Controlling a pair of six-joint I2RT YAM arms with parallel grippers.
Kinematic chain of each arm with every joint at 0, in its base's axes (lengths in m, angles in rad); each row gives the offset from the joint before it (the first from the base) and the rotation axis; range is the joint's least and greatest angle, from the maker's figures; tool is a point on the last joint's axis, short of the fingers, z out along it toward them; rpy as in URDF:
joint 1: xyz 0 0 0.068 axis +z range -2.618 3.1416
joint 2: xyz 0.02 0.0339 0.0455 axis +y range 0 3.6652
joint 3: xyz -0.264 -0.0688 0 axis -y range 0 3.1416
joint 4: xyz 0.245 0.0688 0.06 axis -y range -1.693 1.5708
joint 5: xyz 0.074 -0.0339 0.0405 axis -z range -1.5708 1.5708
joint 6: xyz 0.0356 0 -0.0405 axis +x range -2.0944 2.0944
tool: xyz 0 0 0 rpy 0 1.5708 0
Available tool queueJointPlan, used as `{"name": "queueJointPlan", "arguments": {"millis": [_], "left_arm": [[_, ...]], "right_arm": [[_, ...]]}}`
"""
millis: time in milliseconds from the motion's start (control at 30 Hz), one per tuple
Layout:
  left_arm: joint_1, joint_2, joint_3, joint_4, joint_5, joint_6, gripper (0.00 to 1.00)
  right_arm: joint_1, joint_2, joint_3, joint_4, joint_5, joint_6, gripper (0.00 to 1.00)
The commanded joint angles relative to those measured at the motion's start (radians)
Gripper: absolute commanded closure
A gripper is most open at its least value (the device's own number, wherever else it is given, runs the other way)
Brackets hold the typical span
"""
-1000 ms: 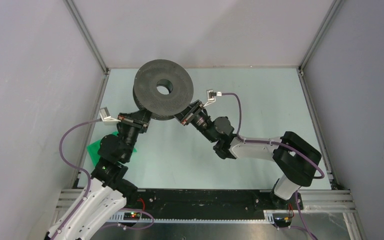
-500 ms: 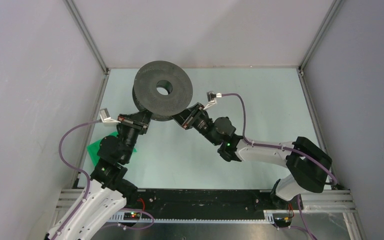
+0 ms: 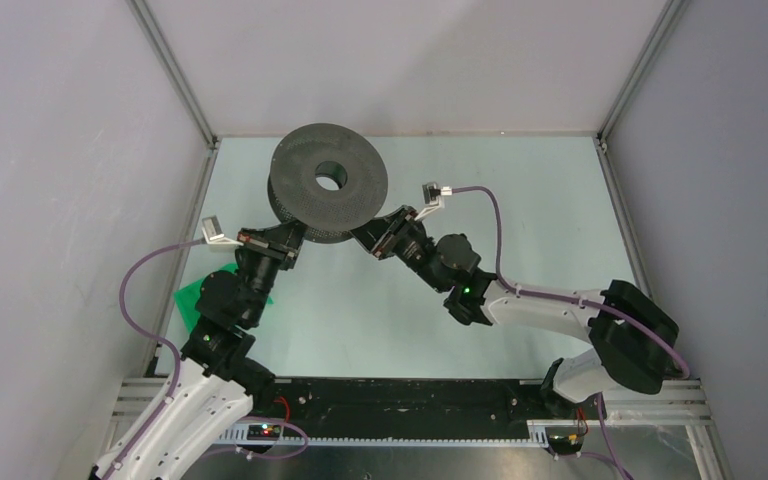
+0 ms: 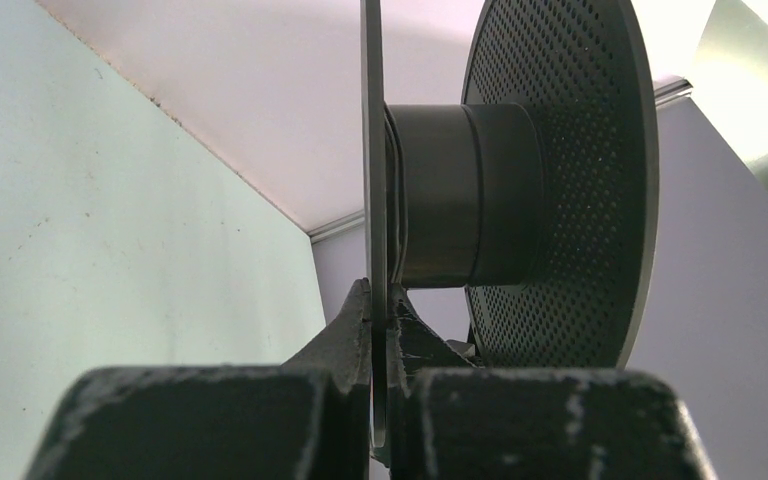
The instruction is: Wrap the cables
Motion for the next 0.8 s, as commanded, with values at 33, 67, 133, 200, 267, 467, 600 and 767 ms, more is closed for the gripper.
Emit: {"name": "queueJointPlan", "arguments": {"millis": [33, 67, 133, 200, 267, 467, 600, 767], "left_arm": [[-0.021, -0.025, 0.021, 0.151, 0.095, -0.042, 1.00], [-0.021, -0.027, 0.021, 0.151, 0.095, -0.041, 1.00], [-0.021, -0.029, 0.019, 0.151, 0.093, -0.041, 1.00], [-0.021, -0.030, 0.019, 0.151, 0.092, -0.041, 1.00], [-0.020, -0.028, 0.019, 0.151, 0.093, -0.042, 1.00], [-0.021, -0.031, 0.022, 0.151, 0.093, -0.042, 1.00], [-0.021, -0.032, 0.024, 0.151, 0.094, -0.042, 1.00], [-0.021, -0.030, 0.024, 0.151, 0.096, -0.044, 1.00]], "right_arm": [[-0.014, -0.031, -0.022, -0.103, 0.028, -0.043, 0.71], [-0.015, -0.042, -0.024, -0.115, 0.028, -0.044, 0.70], [-0.019, -0.061, -0.035, -0.129, 0.032, -0.049, 0.68], [-0.023, -0.079, -0.039, -0.151, 0.036, -0.058, 0.67], [-0.027, -0.093, -0.042, -0.171, 0.037, -0.065, 0.65], [-0.045, -0.136, -0.071, -0.191, 0.036, -0.074, 0.64], [-0.056, -0.166, -0.094, -0.196, 0.022, -0.079, 0.64], [-0.065, -0.191, -0.119, -0.192, 0.003, -0.084, 0.66]]}}
